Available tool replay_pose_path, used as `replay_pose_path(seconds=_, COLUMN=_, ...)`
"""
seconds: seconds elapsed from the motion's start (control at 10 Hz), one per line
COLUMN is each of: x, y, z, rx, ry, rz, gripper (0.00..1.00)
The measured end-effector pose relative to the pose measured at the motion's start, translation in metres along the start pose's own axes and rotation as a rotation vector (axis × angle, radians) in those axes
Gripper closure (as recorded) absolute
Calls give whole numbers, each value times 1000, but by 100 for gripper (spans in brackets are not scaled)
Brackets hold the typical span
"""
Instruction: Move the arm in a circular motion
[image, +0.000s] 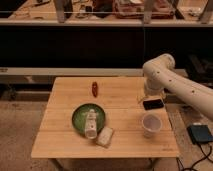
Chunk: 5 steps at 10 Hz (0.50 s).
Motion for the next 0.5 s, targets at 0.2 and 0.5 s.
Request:
replay_pose_path(seconds=0.2, x=23, y=-32, z=2, rx=43, ry=10, rz=-38, gripper=20)
replay_pose_path(seconds=0.5, x=44, y=-98, z=-11, rx=117, ry=30, rz=-130, gripper=20)
